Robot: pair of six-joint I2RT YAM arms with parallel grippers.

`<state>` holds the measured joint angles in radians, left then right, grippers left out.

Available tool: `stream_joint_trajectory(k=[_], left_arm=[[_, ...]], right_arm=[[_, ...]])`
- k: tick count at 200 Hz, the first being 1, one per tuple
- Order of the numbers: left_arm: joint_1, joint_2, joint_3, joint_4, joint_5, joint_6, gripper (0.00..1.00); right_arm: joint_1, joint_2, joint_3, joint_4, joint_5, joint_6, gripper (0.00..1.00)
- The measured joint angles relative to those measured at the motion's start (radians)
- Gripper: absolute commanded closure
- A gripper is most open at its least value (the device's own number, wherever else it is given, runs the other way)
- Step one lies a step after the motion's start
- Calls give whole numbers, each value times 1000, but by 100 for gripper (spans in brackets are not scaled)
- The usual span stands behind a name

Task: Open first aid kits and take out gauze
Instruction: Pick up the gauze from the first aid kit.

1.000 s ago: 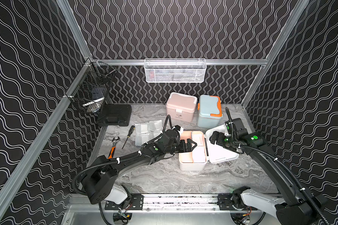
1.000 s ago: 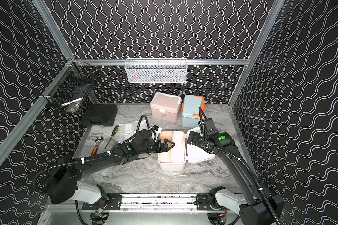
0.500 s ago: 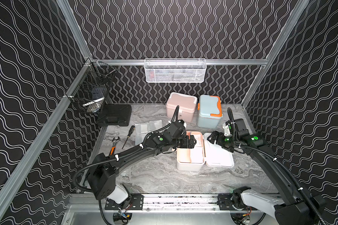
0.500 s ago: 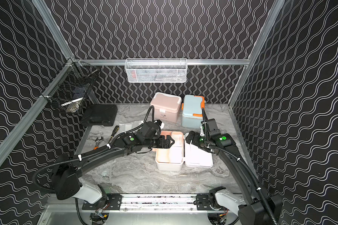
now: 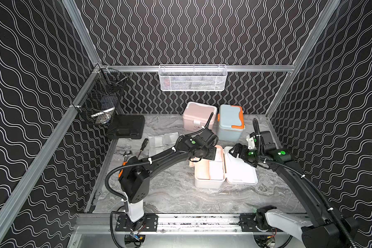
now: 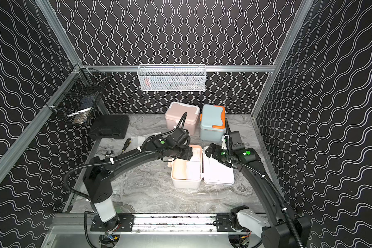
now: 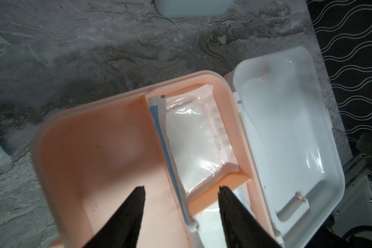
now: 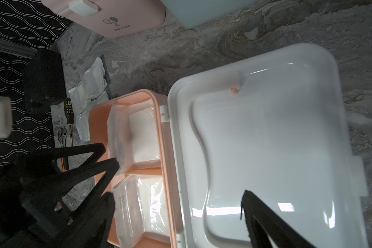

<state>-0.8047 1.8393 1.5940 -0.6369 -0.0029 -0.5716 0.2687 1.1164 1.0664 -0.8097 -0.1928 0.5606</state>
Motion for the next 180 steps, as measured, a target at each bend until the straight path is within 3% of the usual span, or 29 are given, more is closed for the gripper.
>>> stream_joint_trajectory(k=[70, 180], left_arm=[[8, 66, 50, -40, -11, 5, 75], [14, -29, 5, -27, -7, -7, 100]], right_arm=[[-3, 1, -6, 8, -29, 0, 7], [-5, 9, -8, 23, -68, -1, 7]])
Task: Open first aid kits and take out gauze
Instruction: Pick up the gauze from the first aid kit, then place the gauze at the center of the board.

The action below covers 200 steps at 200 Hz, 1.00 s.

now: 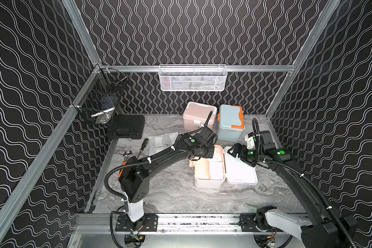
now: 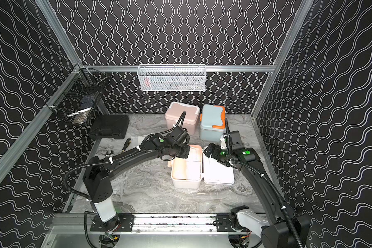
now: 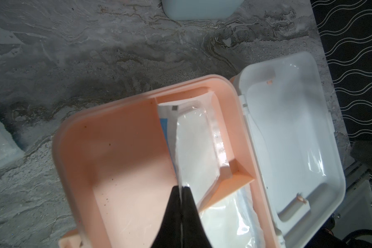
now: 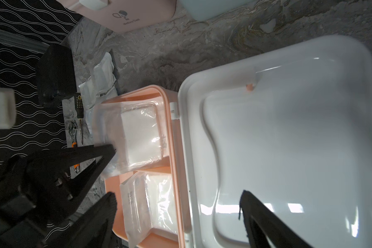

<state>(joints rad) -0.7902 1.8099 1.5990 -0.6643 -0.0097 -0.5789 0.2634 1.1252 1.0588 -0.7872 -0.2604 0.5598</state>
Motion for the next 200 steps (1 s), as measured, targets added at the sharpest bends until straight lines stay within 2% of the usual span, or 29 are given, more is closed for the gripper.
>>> stream_joint_trajectory(k=[21, 106, 136, 178, 200], left_arm=[[0, -32, -14, 8, 2, -3, 100], [62, -294, -187, 92, 51, -32, 100], [115, -410, -276, 105, 81, -49, 100], [195, -576, -369, 83, 113, -48, 100], [245, -659, -418, 60, 121, -47, 100]], right_arm=[[0, -1, 0, 2, -24, -3, 0], [24, -37, -9, 74, -198, -30, 0], [92, -21, 37, 77, -198, -37, 0], [254, 34, 83, 89, -148, -44, 0], [291, 52, 101, 93, -119, -44, 0]])
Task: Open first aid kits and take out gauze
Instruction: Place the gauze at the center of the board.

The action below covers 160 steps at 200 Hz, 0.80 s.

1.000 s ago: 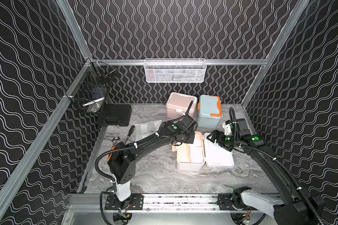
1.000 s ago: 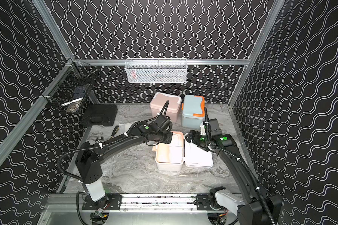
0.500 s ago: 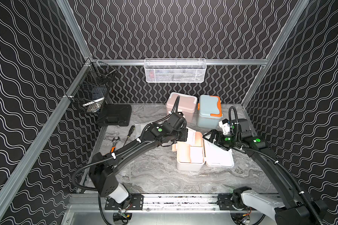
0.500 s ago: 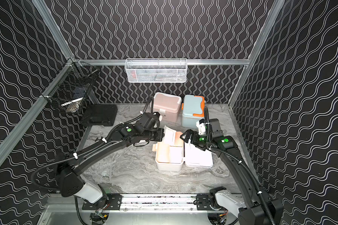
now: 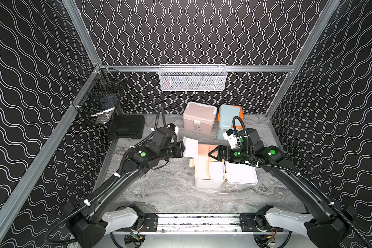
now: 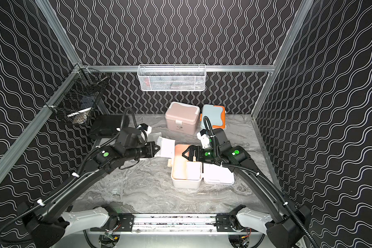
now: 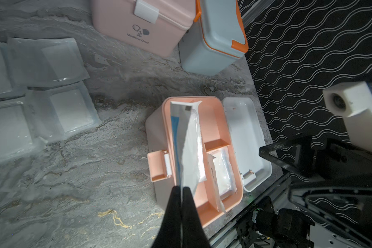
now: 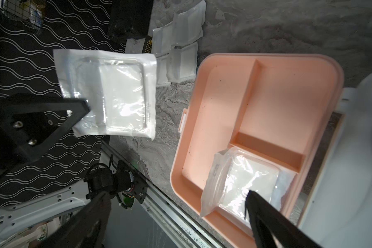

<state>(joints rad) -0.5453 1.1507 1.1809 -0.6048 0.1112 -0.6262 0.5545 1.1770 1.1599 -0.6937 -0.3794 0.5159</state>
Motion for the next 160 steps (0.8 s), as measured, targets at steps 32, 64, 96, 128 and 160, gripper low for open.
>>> stream_joint_trajectory(k=[32, 64, 96, 128, 160], left_arm=[[62, -71, -77, -35, 16, 2, 100], [102, -135, -166, -56, 24, 3, 100], [131, -184, -260, -62, 24, 2, 100], [157, -179, -351, -43, 25, -1, 100], [177, -139, -441, 23, 32, -13, 100]], right_arm=[[29, 24, 21, 0, 22, 1, 0], [62, 52, 30, 0, 27, 1, 0], [105, 91, 31, -2, 31, 1, 0], [140, 120, 32, -2, 47, 1, 0], [153, 129, 32, -2, 61, 1, 0]])
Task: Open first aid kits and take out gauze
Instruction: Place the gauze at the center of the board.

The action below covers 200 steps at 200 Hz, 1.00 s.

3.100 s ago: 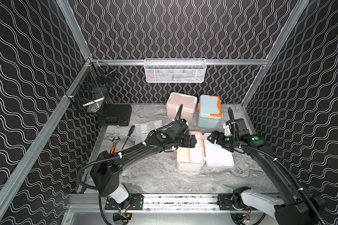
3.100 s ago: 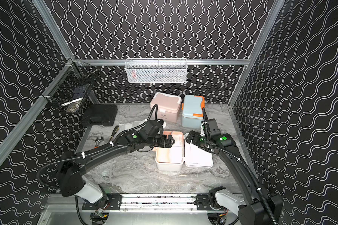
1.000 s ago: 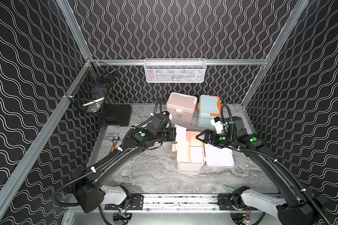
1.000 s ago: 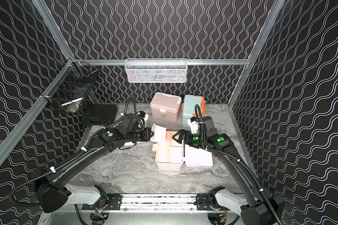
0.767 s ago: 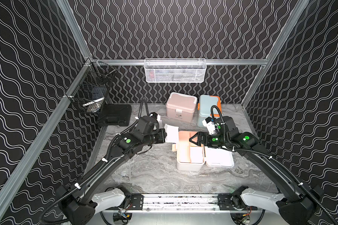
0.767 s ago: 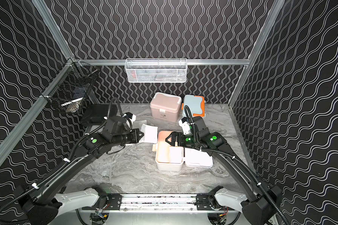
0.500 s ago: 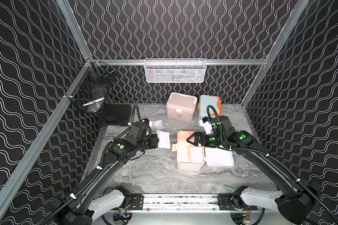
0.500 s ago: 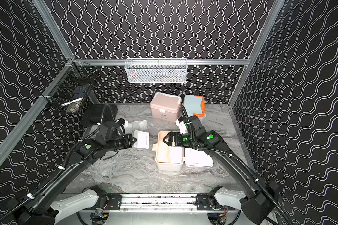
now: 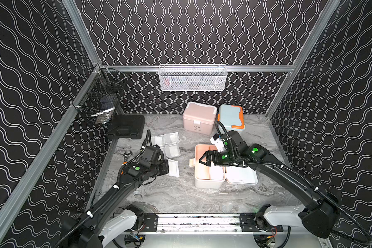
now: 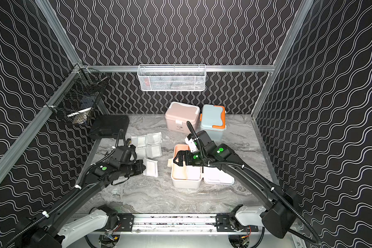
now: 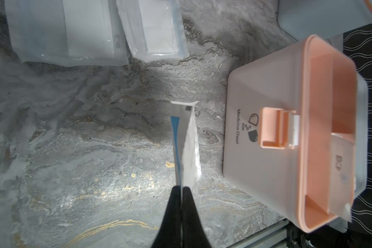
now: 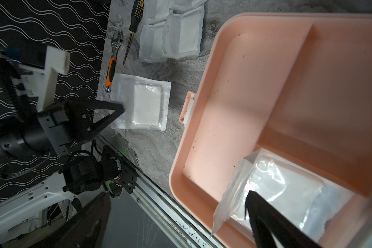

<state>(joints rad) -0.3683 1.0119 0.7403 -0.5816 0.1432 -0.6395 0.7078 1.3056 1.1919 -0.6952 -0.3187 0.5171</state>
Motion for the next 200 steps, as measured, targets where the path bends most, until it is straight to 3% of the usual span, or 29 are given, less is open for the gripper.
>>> stream_joint_trajectory(k=[55, 129, 200], left_arm=[[26, 160, -99, 204, 14, -47, 100], [34, 319, -85, 359, 9, -68, 100], [34, 326, -67, 352, 8, -68, 50]], right_arm=[[5, 3, 0, -3, 16, -1, 0], [5, 0, -2, -8, 37, -2, 0], [5, -1, -8, -26, 40, -2, 0]])
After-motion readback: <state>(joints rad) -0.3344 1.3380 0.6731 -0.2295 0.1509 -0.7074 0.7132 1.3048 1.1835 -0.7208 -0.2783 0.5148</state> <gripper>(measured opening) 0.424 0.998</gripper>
